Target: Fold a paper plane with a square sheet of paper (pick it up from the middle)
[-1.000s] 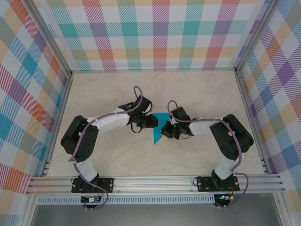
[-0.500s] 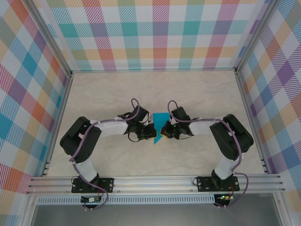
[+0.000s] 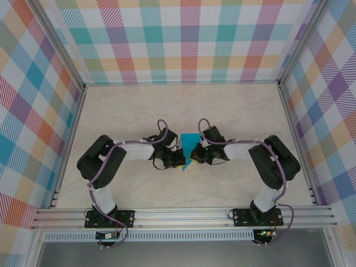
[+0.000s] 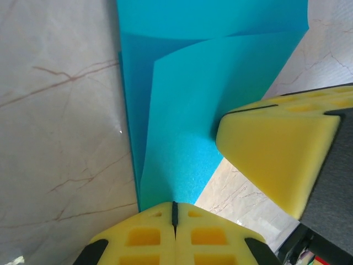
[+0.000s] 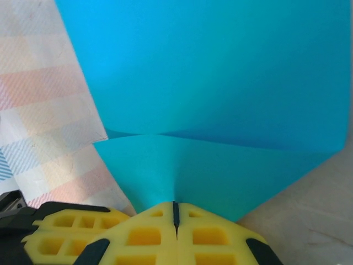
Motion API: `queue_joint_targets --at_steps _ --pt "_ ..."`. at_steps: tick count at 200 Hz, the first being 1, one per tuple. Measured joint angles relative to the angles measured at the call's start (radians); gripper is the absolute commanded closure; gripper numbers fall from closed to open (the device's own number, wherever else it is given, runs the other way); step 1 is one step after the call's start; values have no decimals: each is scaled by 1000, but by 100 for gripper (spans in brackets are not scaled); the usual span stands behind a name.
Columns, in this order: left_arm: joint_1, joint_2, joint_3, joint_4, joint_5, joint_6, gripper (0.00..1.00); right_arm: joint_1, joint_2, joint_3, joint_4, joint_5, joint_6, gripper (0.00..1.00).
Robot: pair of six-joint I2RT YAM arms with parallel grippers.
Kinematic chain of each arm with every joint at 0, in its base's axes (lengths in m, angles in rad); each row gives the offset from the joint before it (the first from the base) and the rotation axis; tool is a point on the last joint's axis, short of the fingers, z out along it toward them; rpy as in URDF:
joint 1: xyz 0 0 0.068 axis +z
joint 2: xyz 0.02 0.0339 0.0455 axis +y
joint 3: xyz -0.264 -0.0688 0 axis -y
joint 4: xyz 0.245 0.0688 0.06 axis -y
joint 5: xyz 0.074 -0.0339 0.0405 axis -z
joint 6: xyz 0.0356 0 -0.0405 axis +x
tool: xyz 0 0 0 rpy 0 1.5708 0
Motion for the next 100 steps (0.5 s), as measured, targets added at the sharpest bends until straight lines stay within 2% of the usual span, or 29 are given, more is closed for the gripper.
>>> queue_joint_targets --at_steps 37,100 --pt "0 0 5 -20 -8 18 100 32 -71 -14 9 8 -43 100" --pt "-2 1 10 -32 -13 29 100 45 -8 -13 -21 26 -49 100"
